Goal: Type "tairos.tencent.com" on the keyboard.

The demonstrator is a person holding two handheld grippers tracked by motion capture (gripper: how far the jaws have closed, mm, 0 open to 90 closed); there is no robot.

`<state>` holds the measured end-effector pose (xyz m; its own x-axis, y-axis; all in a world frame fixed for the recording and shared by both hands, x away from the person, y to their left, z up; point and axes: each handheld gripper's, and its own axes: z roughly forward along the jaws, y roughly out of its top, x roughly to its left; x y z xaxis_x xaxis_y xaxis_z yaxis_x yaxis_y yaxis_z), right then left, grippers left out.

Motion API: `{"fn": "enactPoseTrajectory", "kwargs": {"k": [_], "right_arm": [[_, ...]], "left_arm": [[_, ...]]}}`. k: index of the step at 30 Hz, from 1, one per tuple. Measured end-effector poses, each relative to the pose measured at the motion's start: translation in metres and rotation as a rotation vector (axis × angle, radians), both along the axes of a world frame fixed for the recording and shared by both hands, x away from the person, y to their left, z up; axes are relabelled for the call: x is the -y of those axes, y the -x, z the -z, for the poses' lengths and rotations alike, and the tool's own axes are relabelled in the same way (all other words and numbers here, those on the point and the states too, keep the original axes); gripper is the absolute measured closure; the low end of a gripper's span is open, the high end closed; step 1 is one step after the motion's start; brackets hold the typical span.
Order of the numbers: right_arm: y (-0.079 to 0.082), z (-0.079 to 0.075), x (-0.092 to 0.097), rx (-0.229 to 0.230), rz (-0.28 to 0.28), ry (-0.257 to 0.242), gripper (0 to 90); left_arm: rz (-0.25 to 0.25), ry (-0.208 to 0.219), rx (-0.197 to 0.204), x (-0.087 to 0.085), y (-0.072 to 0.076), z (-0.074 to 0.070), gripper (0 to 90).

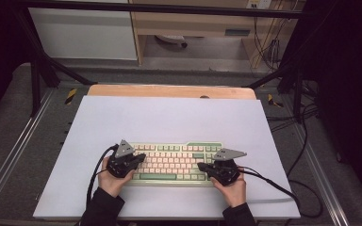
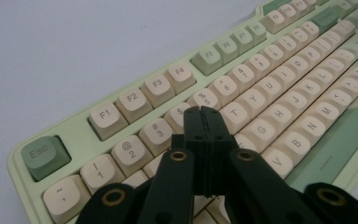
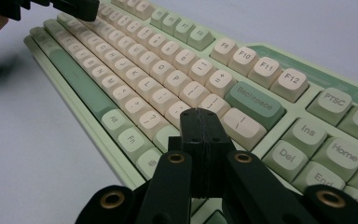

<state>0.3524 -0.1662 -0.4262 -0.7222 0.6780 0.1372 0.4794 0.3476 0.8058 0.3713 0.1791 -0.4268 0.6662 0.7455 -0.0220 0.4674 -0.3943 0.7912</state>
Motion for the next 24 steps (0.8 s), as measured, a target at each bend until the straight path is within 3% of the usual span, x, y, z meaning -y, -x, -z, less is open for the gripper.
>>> {"fn": "enactPoseTrajectory", "kwargs": {"k": [14, 24], "right_arm": [[0.0017, -0.0021, 0.0007, 0.0, -0.001, -0.007, 90.0], [0.0015, -0.0016, -0.0025, -0.012, -0.009, -0.042, 90.0]], "left_arm": [[-0.002, -0.016, -0.011, 0.0016, -0.0018, 0.0071, 90.0], [0.014, -0.002, 0.004, -0.0015, 0.0049, -0.0016, 90.0]]}}
